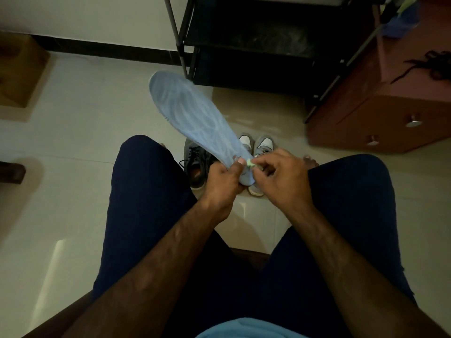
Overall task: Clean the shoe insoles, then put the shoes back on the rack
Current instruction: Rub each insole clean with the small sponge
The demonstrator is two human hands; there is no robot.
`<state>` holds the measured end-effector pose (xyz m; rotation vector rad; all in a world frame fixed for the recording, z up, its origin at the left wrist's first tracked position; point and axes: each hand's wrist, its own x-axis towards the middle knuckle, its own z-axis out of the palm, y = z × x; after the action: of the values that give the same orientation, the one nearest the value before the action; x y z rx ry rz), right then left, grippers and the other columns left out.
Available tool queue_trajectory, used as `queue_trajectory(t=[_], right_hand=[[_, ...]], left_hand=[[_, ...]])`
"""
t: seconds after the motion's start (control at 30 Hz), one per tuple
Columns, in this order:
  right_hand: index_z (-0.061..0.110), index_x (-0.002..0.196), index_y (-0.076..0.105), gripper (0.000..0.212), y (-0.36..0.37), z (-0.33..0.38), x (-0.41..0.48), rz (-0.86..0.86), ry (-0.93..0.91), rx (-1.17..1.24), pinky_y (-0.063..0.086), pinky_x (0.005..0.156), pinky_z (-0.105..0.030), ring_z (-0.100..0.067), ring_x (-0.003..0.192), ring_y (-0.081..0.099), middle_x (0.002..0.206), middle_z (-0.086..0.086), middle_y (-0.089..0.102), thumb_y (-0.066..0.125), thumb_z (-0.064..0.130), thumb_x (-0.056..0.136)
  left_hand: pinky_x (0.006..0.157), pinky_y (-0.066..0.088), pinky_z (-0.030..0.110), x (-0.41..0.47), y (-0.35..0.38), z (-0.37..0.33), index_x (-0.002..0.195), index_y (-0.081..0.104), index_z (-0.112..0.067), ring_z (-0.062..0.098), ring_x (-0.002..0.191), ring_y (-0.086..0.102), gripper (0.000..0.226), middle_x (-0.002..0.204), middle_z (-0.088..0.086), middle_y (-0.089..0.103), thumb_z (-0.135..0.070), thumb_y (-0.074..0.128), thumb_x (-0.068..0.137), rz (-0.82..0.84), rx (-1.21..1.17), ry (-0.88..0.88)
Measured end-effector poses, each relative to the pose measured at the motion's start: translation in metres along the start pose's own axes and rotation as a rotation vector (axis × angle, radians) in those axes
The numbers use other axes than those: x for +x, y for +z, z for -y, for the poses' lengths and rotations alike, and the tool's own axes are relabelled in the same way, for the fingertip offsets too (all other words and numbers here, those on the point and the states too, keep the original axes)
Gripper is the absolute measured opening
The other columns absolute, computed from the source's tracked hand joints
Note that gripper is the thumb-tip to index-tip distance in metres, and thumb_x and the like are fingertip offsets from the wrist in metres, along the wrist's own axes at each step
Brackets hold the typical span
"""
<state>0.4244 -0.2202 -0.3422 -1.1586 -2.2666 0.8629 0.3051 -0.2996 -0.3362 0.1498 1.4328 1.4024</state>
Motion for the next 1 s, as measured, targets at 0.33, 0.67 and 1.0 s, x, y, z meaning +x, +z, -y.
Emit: queue_trajectory(t=[0.33,0.67,1.0], right_hand=[[0.019,0.1,0.081,0.015,0.003,0.005,-0.003,-0.014,-0.013,-0.004,0.059,0.066,-0.039,-0.012,0.07,0.065,0.091,0.001,0.068,0.078,0.018,0.086],[0.025,0.101,0.079,0.016,0.002,0.003,-0.004,-0.03,-0.021,-0.048,0.058,0.064,-0.043,-0.017,0.071,0.064,0.094,0.001,0.066,0.074,0.025,0.087],[0.028,0.104,0.078,0.018,0.0,0.001,-0.006,-0.015,-0.022,-0.091,0.058,0.063,-0.042,-0.017,0.074,0.064,0.096,0.003,0.066,0.071,0.03,0.088]], left_hand=[[0.095,0.059,0.047,-0.001,-0.001,0.003,0.115,0.067,0.001,0.03,0.105,0.073,0.024,0.114,0.022,0.073,-0.014,0.049,0.108,0.01,0.05,0.003],[0.093,0.06,0.043,-0.001,-0.001,0.005,0.12,0.066,0.001,0.029,0.105,0.073,0.025,0.114,0.02,0.074,-0.013,0.049,0.108,0.022,0.068,0.007],[0.095,0.059,0.047,0.002,-0.002,0.008,0.126,0.063,0.005,0.028,0.105,0.073,0.029,0.116,0.02,0.073,-0.013,0.05,0.107,0.029,0.091,-0.014]])
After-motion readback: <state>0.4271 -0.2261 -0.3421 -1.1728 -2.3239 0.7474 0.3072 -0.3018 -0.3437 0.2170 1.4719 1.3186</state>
